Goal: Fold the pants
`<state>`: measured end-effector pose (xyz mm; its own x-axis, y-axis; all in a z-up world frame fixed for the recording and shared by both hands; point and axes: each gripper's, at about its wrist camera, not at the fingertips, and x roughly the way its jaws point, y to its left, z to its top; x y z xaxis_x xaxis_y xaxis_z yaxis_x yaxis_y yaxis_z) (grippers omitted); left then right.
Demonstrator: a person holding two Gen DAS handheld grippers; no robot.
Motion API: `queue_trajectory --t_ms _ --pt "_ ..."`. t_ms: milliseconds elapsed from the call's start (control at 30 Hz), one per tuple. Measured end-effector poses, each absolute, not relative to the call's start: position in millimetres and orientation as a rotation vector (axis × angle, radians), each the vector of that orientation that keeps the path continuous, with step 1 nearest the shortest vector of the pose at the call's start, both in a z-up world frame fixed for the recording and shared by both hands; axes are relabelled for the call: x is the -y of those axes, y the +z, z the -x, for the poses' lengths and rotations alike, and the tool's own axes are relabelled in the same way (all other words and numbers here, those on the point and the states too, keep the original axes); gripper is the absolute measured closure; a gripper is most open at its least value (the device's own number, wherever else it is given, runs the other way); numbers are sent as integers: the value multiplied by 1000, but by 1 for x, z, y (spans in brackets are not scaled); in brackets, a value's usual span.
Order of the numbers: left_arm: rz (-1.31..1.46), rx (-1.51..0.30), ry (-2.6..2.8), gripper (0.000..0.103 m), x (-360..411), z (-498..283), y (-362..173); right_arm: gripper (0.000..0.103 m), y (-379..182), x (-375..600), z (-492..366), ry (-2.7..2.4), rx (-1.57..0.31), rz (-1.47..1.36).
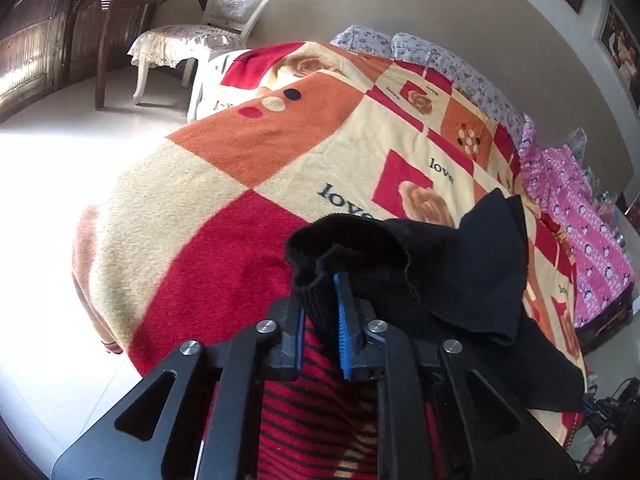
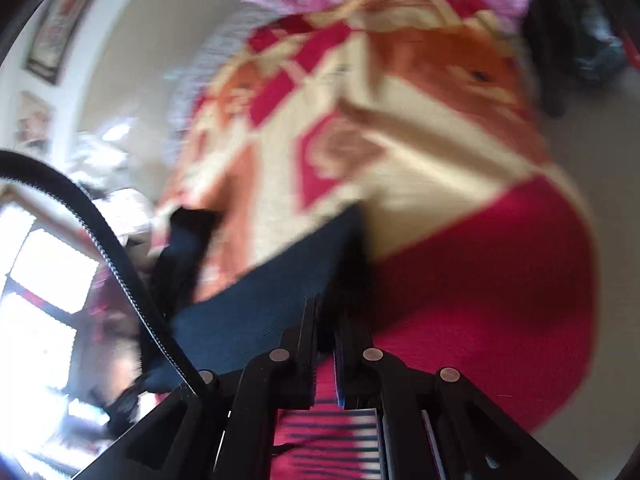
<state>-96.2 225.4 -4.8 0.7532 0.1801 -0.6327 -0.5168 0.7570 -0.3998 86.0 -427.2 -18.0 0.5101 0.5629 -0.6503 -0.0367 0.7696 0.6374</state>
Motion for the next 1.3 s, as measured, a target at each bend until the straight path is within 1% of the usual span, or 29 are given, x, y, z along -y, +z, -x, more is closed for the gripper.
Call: queue_trajectory --t_ms 33,67,100,167,267,300,333,367,400,433,533,700,800,867,900,933,1033,1167,1200,1233,1267,1300 --pt "577 -596 441 84 -227 98 -3 98 -18 433 -85 330 -972 -600" --pt "551 -591 480 84 -230 100 0 97 -13 439 -83 269 -944 -585" --pt "517 -588 530 84 -233 101 4 95 -3 444 -81 171 -905 -530" --pt "483 -566 586 84 -238 105 11 94 20 441 -79 89 -820 -420" --pt "427 -543 547 84 -224 101 22 91 65 387 -81 143 -663 -141" --pt "401 -537 490 84 -212 96 25 86 78 354 -80 216 -610 -29" --pt "372 -538 426 80 -198 90 27 75 84 328 -78 275 -578 46" --pt "343 -542 350 78 -183 83 27 68 90 293 -77 360 -540 133" --pt "307 -551 268 73 -166 74 26 53 93 262 -75 439 -507 200" --pt "270 -569 219 69 -152 67 24 48 93 222 -71 541 -456 283" --pt "149 -619 176 69 -123 45 22 48 85 154 -70 654 -378 390" --pt "110 -678 208 69 -130 22 16 47 62 82 -93 804 -440 389" --pt "151 -619 143 69 -133 40 25 47 50 53 -106 836 -486 381" --pt "163 -580 97 50 -130 54 30 47 44 43 -120 864 -530 336" --pt "160 -565 89 36 -128 58 31 47 41 44 -126 875 -546 319" --pt "152 -554 78 34 -124 60 31 47 40 40 -129 888 -558 308" --pt "125 -582 89 34 -120 52 26 47 36 21 -138 894 -585 317" --pt "59 -637 143 34 -113 30 18 47 26 -2 -144 814 -641 434" --pt "35 -649 154 34 -111 24 17 51 22 -6 -146 792 -655 461" --pt "8 -656 165 34 -108 18 16 65 20 -9 -150 754 -657 482" --pt "-25 -655 184 38 -106 13 16 72 19 -9 -151 741 -654 478" --pt "-52 -651 208 76 -106 11 16 96 21 -6 -153 747 -653 459"
